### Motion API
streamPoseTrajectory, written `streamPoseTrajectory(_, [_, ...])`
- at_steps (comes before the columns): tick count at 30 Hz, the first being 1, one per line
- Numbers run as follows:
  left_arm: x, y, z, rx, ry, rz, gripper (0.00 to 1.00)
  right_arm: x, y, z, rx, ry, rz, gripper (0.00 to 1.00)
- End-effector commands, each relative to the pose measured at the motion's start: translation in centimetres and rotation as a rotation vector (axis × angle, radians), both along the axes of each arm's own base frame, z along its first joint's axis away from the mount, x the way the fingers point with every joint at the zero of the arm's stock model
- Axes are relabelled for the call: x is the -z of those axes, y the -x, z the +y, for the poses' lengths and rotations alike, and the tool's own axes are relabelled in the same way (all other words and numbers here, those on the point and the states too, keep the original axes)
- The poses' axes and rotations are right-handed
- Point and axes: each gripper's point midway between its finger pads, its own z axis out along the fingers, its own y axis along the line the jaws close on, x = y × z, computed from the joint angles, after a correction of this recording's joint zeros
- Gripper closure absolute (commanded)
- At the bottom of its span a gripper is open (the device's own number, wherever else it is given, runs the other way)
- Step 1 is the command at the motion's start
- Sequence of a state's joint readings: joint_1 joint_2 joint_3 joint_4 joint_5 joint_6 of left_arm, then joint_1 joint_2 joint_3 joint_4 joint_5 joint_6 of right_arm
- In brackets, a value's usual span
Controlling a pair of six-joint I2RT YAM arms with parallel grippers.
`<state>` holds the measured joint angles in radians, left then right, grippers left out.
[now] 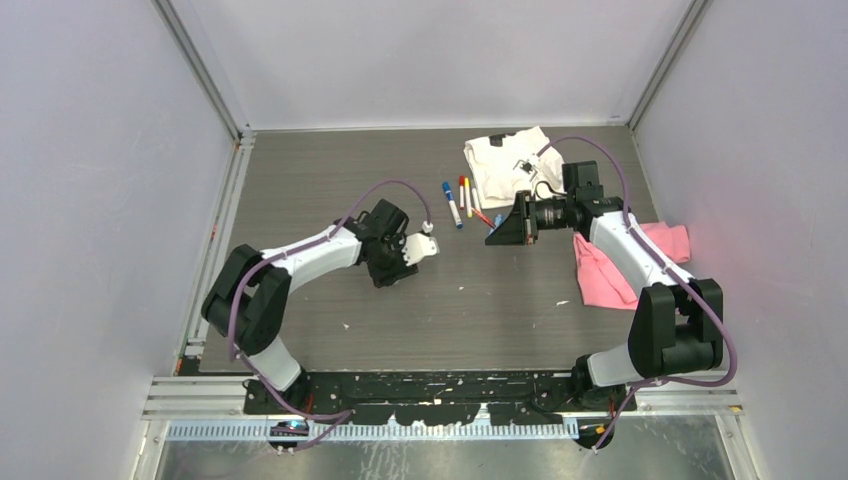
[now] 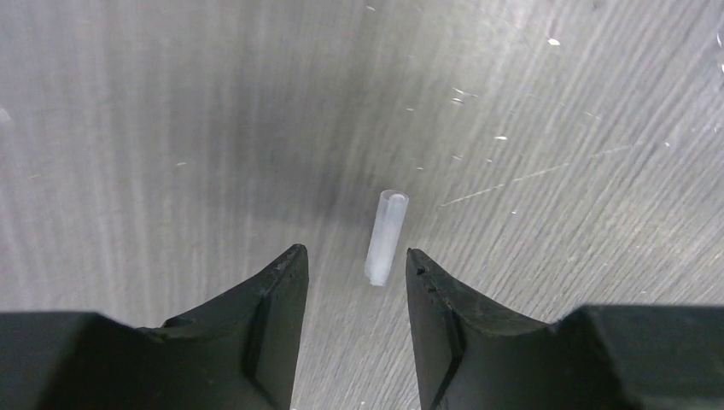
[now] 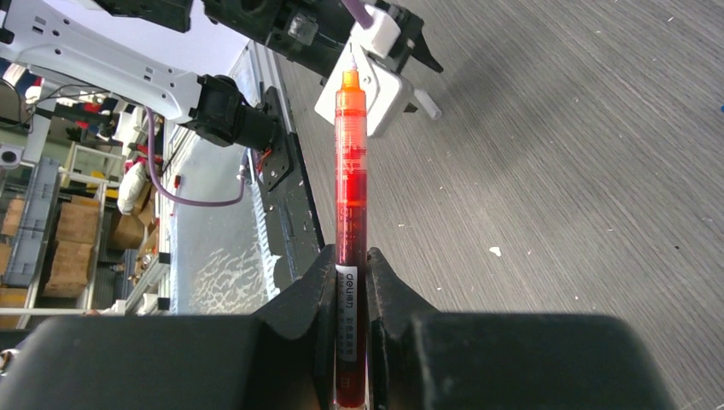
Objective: Insert the pens into the pen caps
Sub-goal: Insert the pen cap onto the pen.
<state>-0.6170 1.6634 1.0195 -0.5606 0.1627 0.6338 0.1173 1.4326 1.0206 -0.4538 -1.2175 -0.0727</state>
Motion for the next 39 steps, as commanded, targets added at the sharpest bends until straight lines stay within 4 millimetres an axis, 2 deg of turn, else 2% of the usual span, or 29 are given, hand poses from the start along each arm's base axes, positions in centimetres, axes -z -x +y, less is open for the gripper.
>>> streamPoseTrajectory(1, [-5.7,-3.8,-1.5,-0.128,0.110,-0.174,0.52,-1.7,0.2,-0.1,-0.012,-0.034,-0.067,0.99])
streamPoseTrajectory(6, [-9.4,-3.4,-2.0,-0.316,0.278,-0.196,0.55,-1.5,0.2,-0.3,-0.008,-0.038,-0.066,0.99])
streamPoseTrajectory(10, [-10.7,-1.6,-2.8,-0.475,0.463,-0.137,0.60,-1.3,0.1,-0.4,-0.004,-0.041,-0.060,0.99])
streamPoseTrajectory(12, [-10.7,-0.8,-3.1,-0.611,0.560,-0.074,0.64,-1.2,0.0,-0.5,-0.004,-0.043,-0.057,0.99])
streamPoseTrajectory(13, [-9.9,-0.1,-3.2,-0.676,0.593,-0.027,0.65,-1.1,0.0,-0.4,-0.005,-0.043,-0.055,0.99])
streamPoseTrajectory(14, [-10.3,0.0,-3.5,-0.745,0.655,0.004,0.68,-1.0,0.0,-0.5,-0.005,-0.043,-0.053,0.99])
streamPoseTrajectory(15, [-9.9,0.3,-3.5,-0.827,0.695,0.040,0.72,-1.0,0.0,-0.5,-0.006,-0.045,-0.053,0.99])
streamPoseTrajectory(18, [-8.2,0.6,-2.2,-1.140,0.778,0.115,0.75,-0.9,-0.1,-0.5,-0.005,-0.046,-0.049,0.99])
streamPoseTrajectory(19, [-8.1,0.6,-2.0,-1.267,0.830,0.157,0.79,-0.9,0.0,-0.4,-0.007,-0.047,-0.047,0.99])
streamPoseTrajectory(22, [-8.0,0.2,-1.2,-1.481,0.916,0.202,0.81,-0.9,0.0,-0.4,-0.010,-0.053,-0.043,0.99])
streamPoseTrajectory(25, [-7.9,0.1,0.1,-1.704,0.924,0.228,0.78,-0.9,0.0,-0.4,-0.012,-0.056,-0.044,0.99])
streamPoseTrajectory(28, [-7.0,0.1,1.4,-1.933,0.902,0.248,0.72,-0.9,0.0,-0.3,-0.012,-0.058,-0.045,0.99])
streamPoseTrajectory(31, [-6.1,0.0,2.4,-2.148,0.876,0.261,0.60,-1.0,0.1,-0.3,-0.012,-0.059,-0.049,0.99])
streamPoseTrajectory(37, [-4.7,-0.7,1.4,-2.323,0.817,0.331,0.51,-1.2,0.1,-0.5,-0.006,-0.061,-0.052,0.99])
streamPoseTrajectory(39, [-4.2,-1.1,0.7,-2.353,0.818,0.365,0.51,-1.2,0.0,-0.6,-0.004,-0.062,-0.054,0.99])
